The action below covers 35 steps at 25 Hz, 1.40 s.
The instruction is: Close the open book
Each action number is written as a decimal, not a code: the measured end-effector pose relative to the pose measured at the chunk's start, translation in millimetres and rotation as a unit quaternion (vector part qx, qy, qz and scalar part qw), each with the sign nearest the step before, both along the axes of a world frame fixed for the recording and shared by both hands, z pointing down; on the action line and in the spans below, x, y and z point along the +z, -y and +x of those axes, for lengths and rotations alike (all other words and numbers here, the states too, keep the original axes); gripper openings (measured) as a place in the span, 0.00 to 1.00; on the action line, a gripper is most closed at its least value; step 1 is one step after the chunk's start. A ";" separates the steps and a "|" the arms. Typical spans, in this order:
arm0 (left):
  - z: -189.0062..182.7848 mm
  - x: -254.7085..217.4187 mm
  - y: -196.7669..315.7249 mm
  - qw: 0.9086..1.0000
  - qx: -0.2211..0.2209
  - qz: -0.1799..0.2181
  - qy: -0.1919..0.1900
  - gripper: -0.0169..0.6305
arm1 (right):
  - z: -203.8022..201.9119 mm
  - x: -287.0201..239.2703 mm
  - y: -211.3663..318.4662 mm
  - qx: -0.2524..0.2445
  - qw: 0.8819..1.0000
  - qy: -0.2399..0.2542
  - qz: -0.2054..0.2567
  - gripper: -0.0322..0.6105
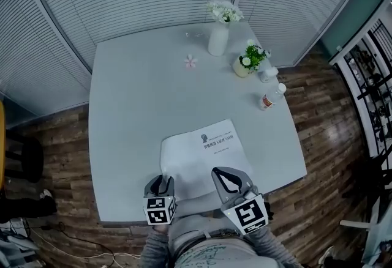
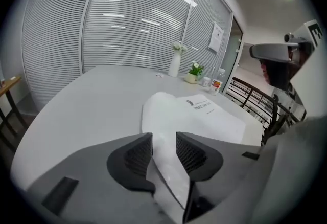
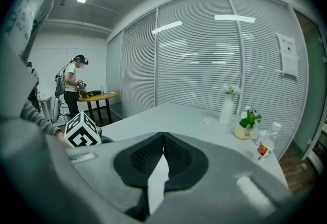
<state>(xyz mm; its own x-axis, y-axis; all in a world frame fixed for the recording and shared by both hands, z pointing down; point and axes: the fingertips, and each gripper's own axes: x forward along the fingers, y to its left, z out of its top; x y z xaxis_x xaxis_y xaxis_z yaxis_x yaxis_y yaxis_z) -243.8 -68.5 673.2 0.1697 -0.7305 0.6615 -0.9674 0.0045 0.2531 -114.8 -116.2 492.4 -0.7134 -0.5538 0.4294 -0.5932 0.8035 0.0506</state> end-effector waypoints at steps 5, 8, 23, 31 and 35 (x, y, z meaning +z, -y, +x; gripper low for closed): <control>-5.8 20.0 -4.3 0.999 -0.010 -0.036 -0.019 0.24 | 5.8 -2.6 1.6 0.011 1.000 -0.003 -0.002 0.05; -5.2 29.1 -5.5 0.998 -0.007 -0.051 -0.022 0.24 | 12.6 0.1 3.3 0.020 1.000 0.000 -0.001 0.05; 13.2 39.6 -6.4 0.994 -0.018 -0.074 -0.078 0.11 | 42.1 -1.7 13.0 0.041 0.999 0.005 -0.011 0.05; 33.2 22.0 8.4 0.994 -0.018 -0.054 -0.097 0.07 | 65.2 -1.7 22.7 0.043 0.999 0.007 -0.012 0.05; 43.5 17.0 15.1 0.994 -0.013 -0.048 -0.093 0.07 | 73.3 0.7 26.0 0.043 0.999 0.009 -0.006 0.05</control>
<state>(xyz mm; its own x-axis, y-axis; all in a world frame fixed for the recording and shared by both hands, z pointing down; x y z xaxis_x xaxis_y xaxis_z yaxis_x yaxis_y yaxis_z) -200.3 -83.6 690.2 0.2770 -0.6716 0.6872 -0.9032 0.0621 0.4248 -41.5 -142.2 493.1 -0.6714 -0.6077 0.4241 -0.6605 0.7502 0.0293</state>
